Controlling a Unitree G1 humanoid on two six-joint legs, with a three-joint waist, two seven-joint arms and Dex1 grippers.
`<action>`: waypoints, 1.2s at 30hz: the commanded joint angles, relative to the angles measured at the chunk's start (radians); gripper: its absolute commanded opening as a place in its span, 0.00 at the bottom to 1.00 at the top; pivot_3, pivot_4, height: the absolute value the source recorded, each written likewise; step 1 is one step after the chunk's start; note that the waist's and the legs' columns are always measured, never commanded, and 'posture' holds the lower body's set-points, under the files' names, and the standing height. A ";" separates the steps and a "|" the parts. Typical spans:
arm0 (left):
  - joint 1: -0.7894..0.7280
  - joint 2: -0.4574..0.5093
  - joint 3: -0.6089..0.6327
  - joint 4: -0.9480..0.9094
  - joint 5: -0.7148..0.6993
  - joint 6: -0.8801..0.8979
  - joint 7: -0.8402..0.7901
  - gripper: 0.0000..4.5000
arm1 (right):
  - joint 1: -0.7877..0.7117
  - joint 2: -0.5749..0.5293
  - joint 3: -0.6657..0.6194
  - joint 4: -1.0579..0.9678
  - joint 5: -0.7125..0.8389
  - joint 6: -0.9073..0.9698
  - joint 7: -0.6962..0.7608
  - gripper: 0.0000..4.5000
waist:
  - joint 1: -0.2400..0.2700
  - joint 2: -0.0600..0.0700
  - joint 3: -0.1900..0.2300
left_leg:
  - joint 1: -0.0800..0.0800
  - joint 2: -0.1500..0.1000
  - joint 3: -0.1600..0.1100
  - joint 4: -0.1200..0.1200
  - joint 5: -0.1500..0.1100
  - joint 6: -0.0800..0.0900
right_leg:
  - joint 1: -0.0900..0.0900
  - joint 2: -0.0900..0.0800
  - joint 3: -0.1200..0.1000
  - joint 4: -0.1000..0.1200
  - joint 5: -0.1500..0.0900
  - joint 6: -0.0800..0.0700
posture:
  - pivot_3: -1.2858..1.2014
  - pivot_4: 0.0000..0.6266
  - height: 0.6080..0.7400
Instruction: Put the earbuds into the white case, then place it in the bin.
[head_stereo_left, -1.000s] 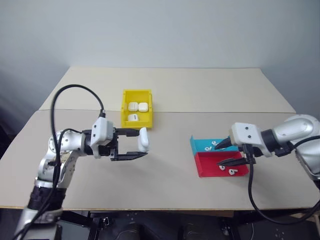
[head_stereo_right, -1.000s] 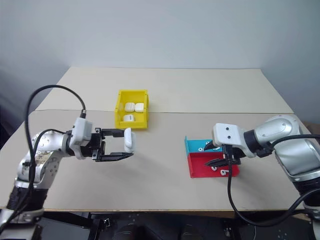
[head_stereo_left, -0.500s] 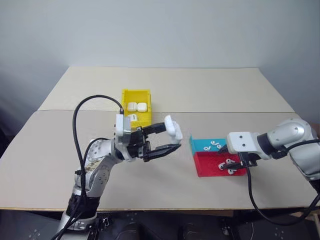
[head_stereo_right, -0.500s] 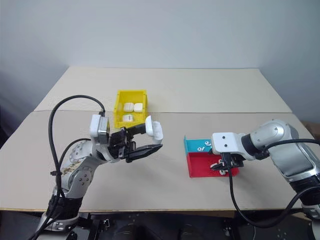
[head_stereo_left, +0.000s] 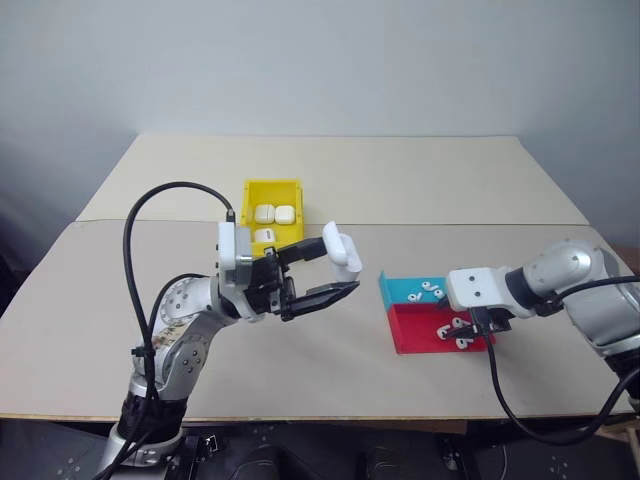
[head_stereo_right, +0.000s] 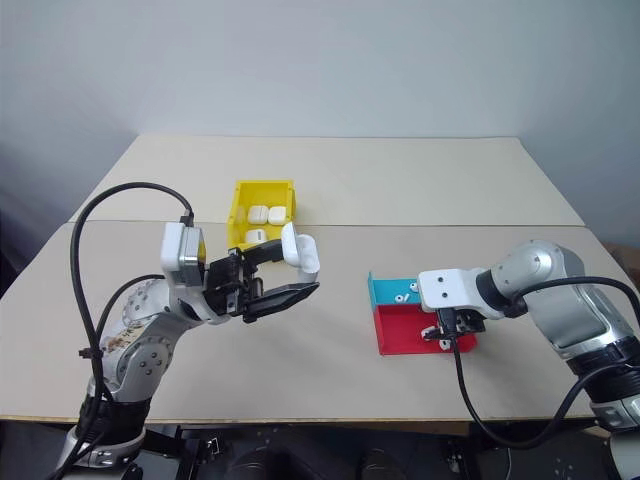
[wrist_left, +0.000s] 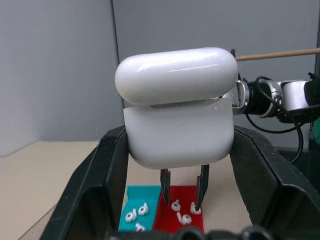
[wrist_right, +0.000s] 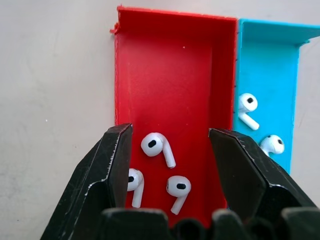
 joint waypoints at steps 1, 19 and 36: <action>0.016 0.020 0.050 -0.048 -0.086 0.006 -0.039 0.61 | -0.018 0.008 -0.015 -0.002 -0.001 -0.011 -0.002 0.64 | 0.000 0.000 0.000 | 0.000 0.000 0.000 0.000 0.000 0.000 | 0.000 0.000 0.000 0.000 0.000 0.000 | 0.52 0.24 1.00; -0.028 -0.001 0.067 0.020 -0.227 0.010 -0.229 0.61 | -0.010 0.019 -0.021 0.003 0.003 0.001 -0.022 0.64 | 0.001 0.000 0.000 | 0.000 0.000 0.000 0.000 0.000 -0.001 | 0.000 0.000 0.000 0.000 0.000 0.000 | 0.52 0.24 1.00; -0.031 -0.009 0.060 0.012 -0.213 0.004 -0.233 0.61 | -0.075 0.047 0.069 0.117 -0.123 -0.158 0.005 0.64 | 0.000 0.000 0.000 | 0.000 0.000 0.000 0.000 0.000 -0.001 | 0.000 0.000 0.000 0.000 0.000 0.000 | 0.52 0.24 1.00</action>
